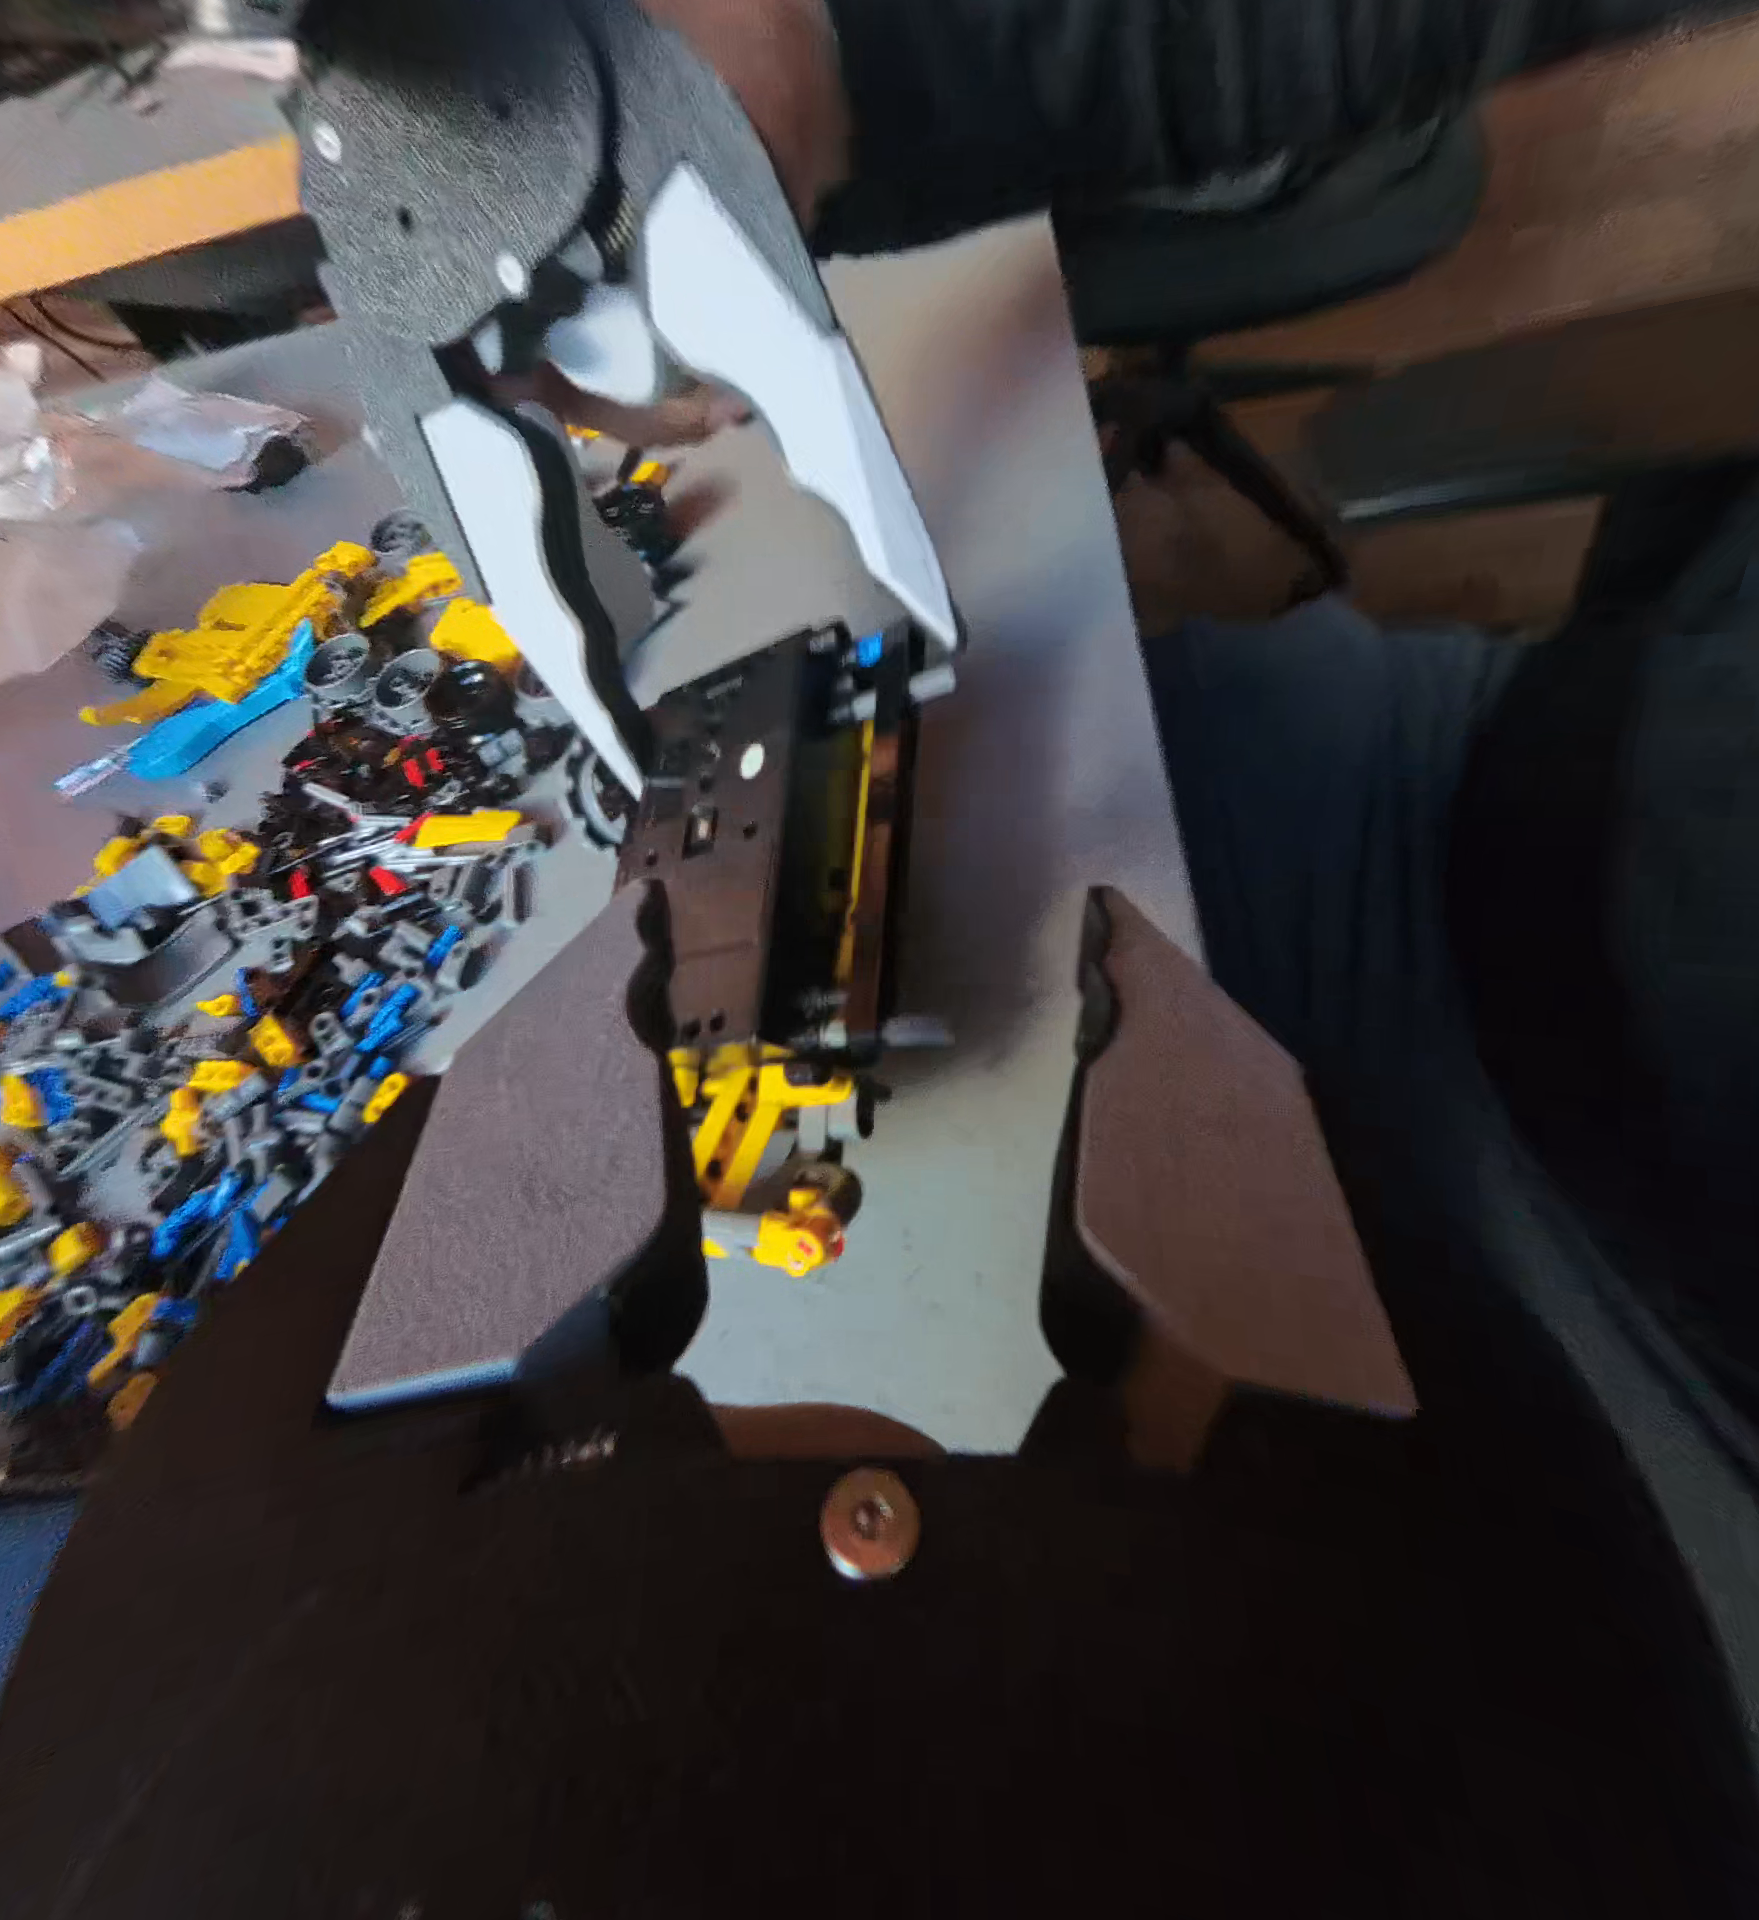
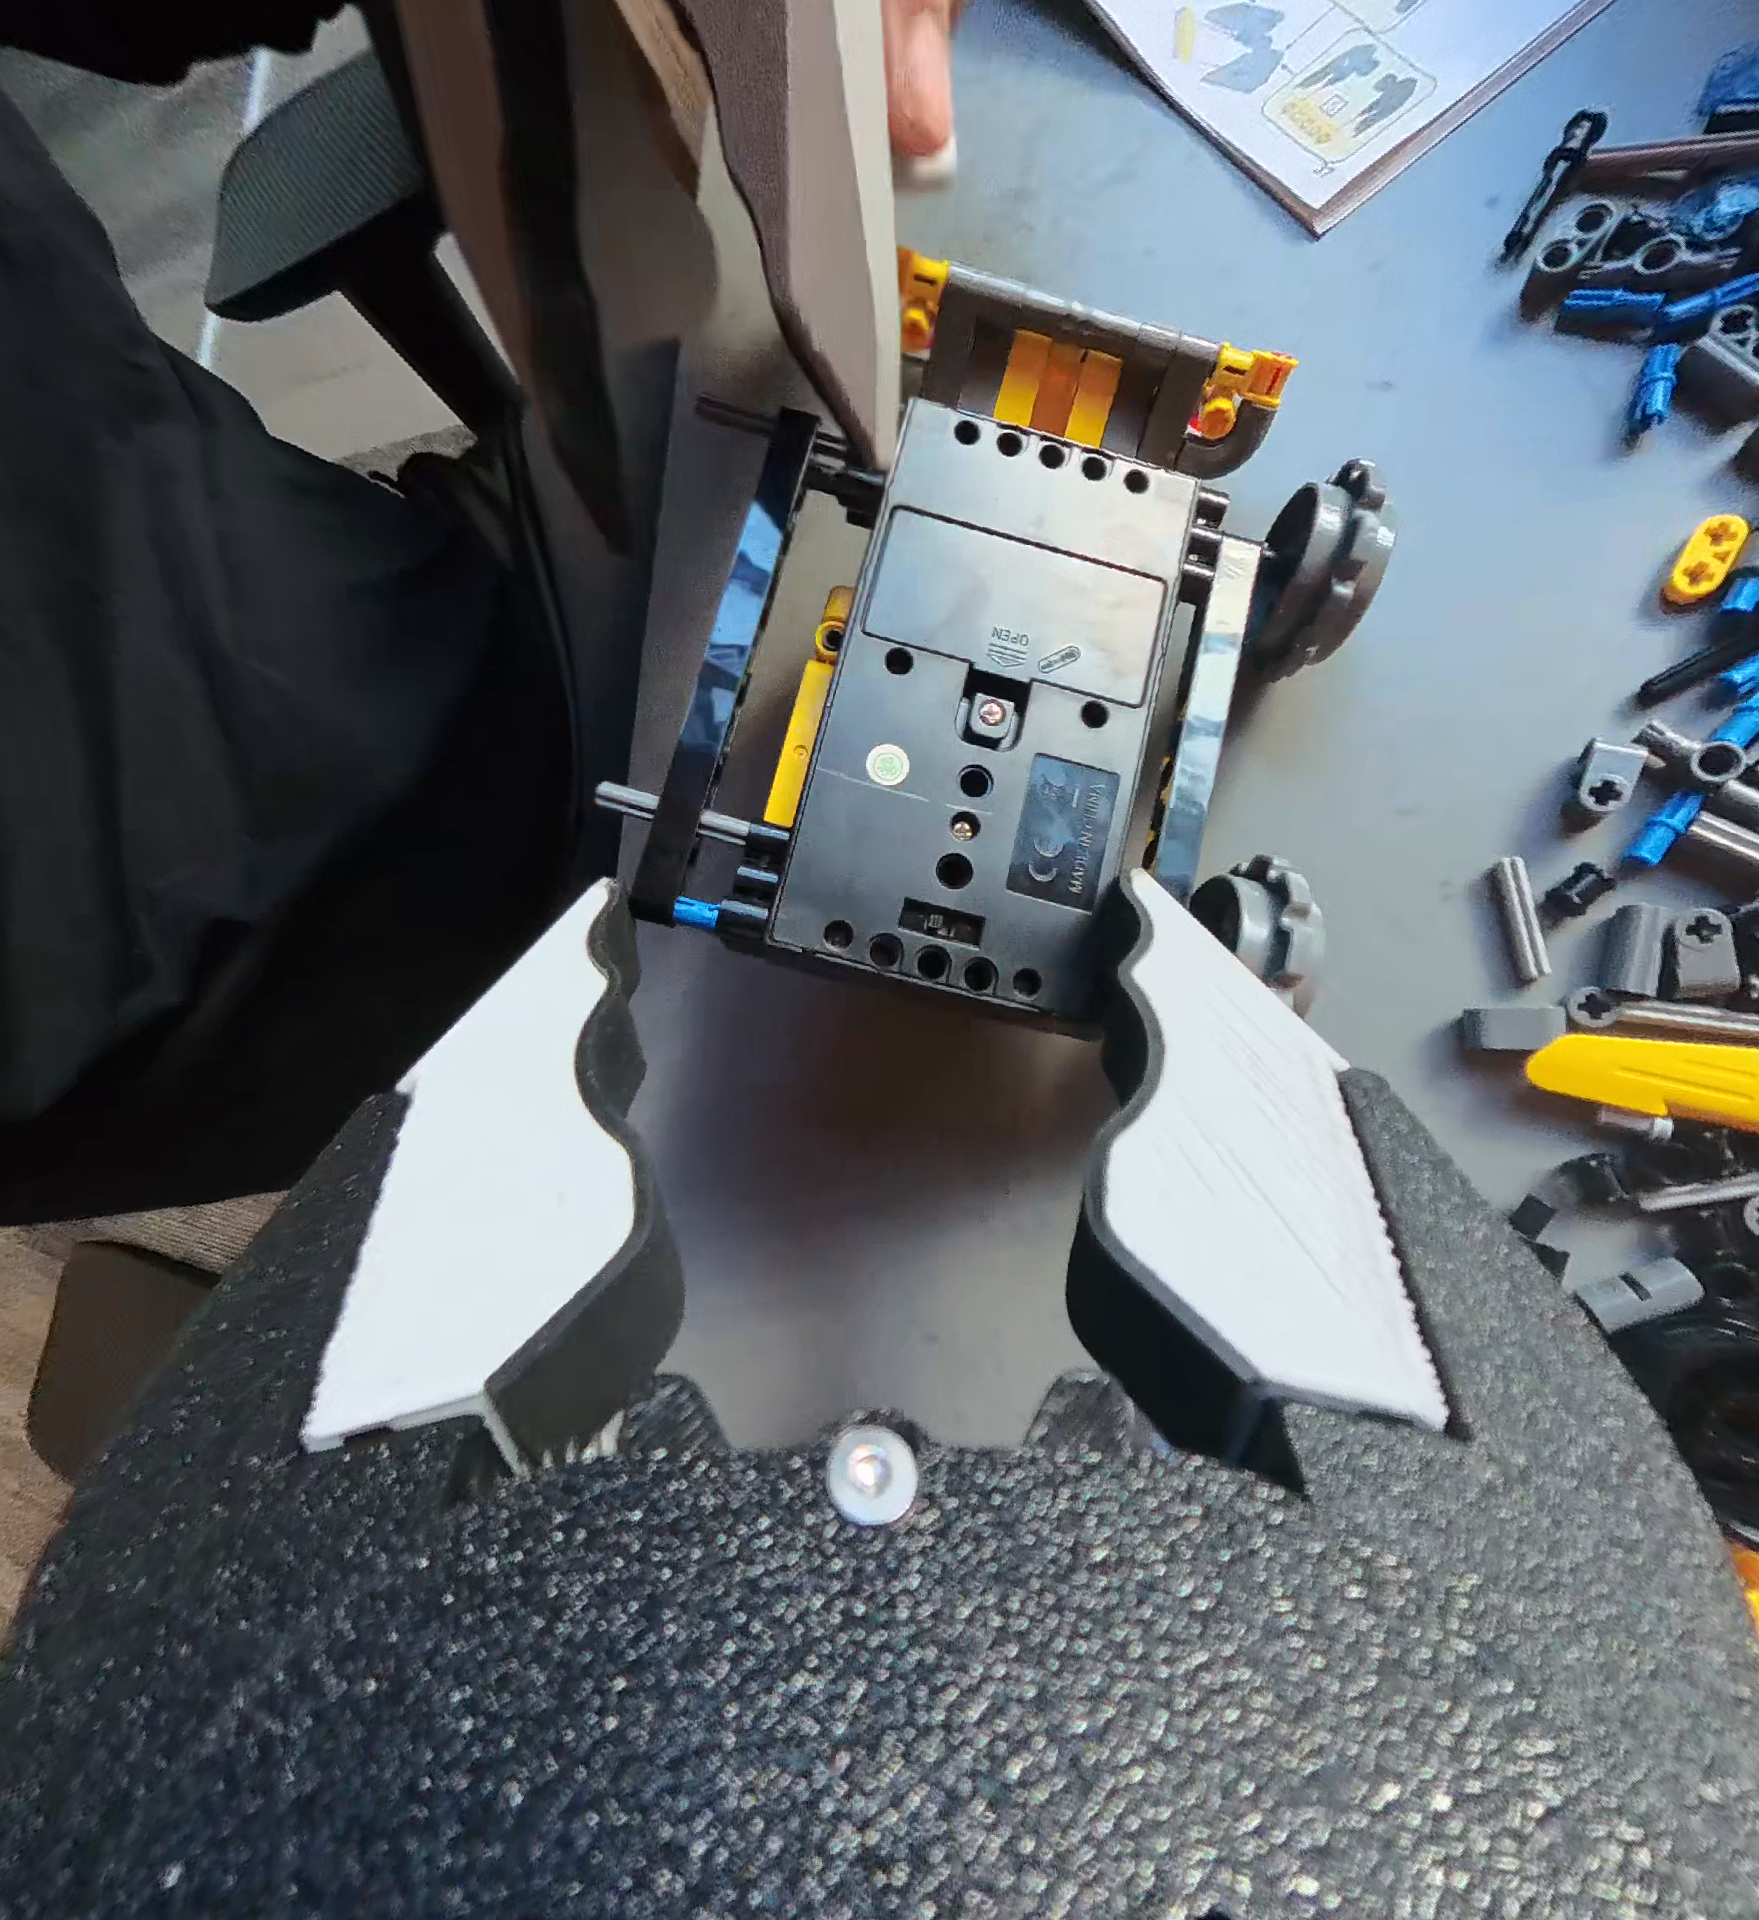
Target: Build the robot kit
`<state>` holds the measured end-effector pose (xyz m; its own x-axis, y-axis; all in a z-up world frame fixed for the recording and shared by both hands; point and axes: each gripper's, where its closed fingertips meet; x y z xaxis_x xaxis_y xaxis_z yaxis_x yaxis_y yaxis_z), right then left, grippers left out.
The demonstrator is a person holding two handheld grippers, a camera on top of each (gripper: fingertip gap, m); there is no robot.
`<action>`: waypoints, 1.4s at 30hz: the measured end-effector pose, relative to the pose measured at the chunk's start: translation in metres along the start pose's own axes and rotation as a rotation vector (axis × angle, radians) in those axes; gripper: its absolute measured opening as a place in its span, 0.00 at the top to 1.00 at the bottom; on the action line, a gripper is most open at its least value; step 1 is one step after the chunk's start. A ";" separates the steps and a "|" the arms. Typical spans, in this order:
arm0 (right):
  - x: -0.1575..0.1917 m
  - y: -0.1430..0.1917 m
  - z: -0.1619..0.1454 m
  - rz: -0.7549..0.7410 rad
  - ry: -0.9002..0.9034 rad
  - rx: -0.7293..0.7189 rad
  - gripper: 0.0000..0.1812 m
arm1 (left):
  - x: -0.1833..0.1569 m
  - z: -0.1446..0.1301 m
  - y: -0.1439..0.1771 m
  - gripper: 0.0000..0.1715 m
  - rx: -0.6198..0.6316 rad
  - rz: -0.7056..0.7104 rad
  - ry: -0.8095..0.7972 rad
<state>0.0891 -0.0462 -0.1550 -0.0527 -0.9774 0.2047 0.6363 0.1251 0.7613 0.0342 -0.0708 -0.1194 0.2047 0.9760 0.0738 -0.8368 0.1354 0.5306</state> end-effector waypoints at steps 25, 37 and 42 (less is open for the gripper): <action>0.008 -0.003 0.002 0.006 0.041 -0.019 0.50 | 0.025 -0.039 -0.051 0.39 0.527 -0.284 0.284; 0.009 -0.005 0.004 -0.028 0.060 -0.031 0.50 | 0.024 -0.041 -0.052 0.39 0.532 -0.201 0.216; 0.012 -0.007 0.005 -0.089 0.148 -0.027 0.49 | 0.024 -0.038 -0.050 0.41 0.496 -0.076 0.138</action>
<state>0.0805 -0.0583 -0.1548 0.0026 -0.9991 0.0426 0.6548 0.0339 0.7551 0.0617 -0.0475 -0.1759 0.1587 0.9845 -0.0747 -0.4738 0.1423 0.8691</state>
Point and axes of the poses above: each gripper's, where its closed fingertips meet, y back along the fingers, z out of its top, x = y × z across the jaws, and after that the axes turned 12 degrees about -z, right-handed
